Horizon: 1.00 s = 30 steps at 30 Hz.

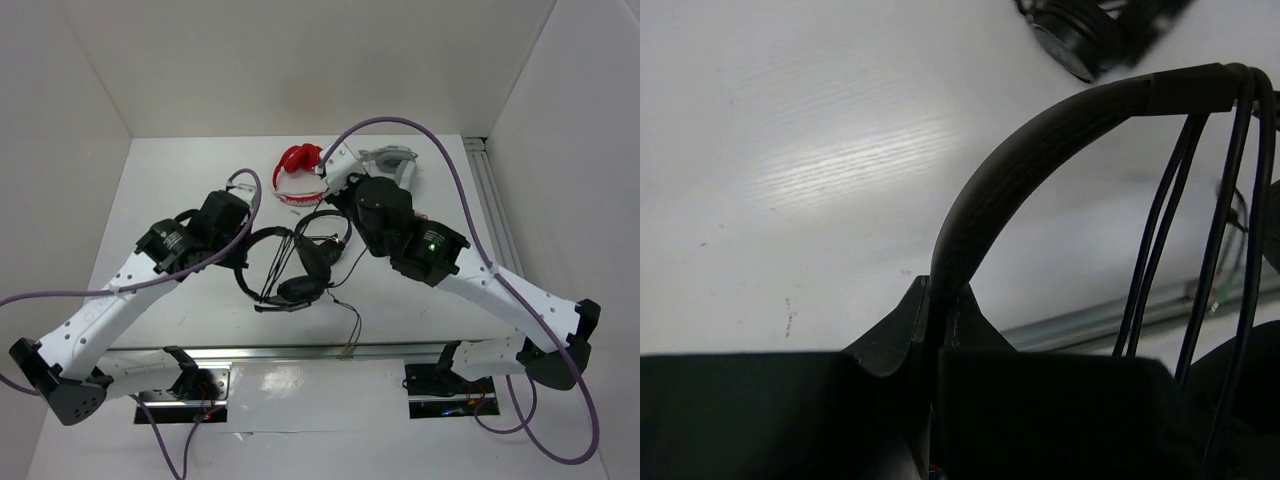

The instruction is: Wrap the headphones

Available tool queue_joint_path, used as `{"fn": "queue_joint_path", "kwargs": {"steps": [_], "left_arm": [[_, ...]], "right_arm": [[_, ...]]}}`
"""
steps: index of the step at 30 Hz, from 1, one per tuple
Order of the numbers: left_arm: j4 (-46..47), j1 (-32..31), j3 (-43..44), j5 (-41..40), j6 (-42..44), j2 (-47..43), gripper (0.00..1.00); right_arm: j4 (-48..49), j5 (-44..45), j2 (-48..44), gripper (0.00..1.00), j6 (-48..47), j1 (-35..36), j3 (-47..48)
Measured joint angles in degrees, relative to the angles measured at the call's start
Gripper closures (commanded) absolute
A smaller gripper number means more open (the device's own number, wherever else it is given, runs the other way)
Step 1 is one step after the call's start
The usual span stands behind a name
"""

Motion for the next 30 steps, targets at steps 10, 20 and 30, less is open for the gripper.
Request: {"fn": "queue_joint_path", "kwargs": {"steps": [10, 20, 30], "left_arm": [[2.8, -6.0, 4.9, 14.8, 1.4, -8.8, 1.00], [-1.6, -6.1, 16.3, 10.0, -0.8, -10.3, 1.00], [0.3, -6.4, 19.0, 5.1, -12.7, -8.8, 1.00]], "right_arm": [[7.8, -17.7, -0.4, 1.00, 2.8, -15.8, -9.0], [16.6, -53.0, 4.1, 0.97, 11.6, -23.5, -11.3], [46.5, -87.9, 9.6, 0.85, 31.3, -27.3, -25.9]]}}
